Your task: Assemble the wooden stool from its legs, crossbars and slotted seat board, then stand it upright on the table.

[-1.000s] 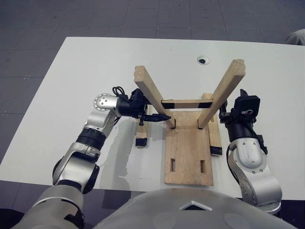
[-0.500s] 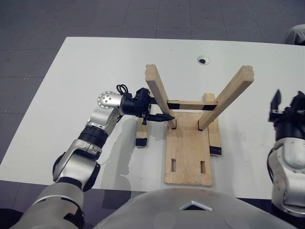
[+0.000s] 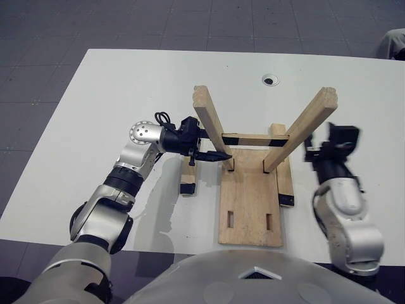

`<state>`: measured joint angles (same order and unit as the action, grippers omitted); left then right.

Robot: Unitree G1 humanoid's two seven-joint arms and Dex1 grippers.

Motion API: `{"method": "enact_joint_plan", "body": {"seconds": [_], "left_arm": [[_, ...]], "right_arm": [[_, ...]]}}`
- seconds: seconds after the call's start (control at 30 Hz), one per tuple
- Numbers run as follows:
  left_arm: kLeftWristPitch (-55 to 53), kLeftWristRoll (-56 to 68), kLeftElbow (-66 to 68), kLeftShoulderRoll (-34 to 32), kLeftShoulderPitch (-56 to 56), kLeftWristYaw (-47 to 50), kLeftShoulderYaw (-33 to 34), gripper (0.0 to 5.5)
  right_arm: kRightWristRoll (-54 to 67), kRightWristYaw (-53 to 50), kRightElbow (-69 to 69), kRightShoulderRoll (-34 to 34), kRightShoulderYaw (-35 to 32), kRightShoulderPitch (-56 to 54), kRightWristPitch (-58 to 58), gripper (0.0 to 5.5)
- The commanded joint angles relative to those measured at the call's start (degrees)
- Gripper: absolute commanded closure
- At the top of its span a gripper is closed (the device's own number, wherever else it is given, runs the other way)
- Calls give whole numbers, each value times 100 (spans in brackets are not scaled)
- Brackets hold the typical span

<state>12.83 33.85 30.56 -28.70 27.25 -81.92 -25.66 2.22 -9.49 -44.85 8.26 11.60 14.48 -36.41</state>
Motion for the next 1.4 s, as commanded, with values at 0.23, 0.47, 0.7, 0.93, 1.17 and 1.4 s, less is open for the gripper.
{"method": "enact_joint_plan", "body": {"seconds": [0.23,0.47,0.7,0.93,1.17,1.4], "left_arm": [[-263,-3165,759,-1120,-1113,237,-2040,345],[-231,-3012,765,-1092,-1139,286,-1968,345],[-225,-2909,776,-1073,-1175,333,-1967,345],[-690,-2267,359,-895,-1288,283,-1773,345],[-1876,-1184,-774,-663,-1226,691,-1313,345],[-3068,-308,-2476,-769,-1309,1289,-811,345]], "right_arm": [[-477,271,-501,-167,2023,-20,-124,301],[-567,483,-386,244,382,-168,12,301],[-355,597,-536,527,-1335,-476,120,301],[517,480,-821,195,-2820,-1225,39,301],[994,559,-915,168,-2875,-1410,46,301],[1061,573,-951,166,-2751,-1386,31,301]]}}
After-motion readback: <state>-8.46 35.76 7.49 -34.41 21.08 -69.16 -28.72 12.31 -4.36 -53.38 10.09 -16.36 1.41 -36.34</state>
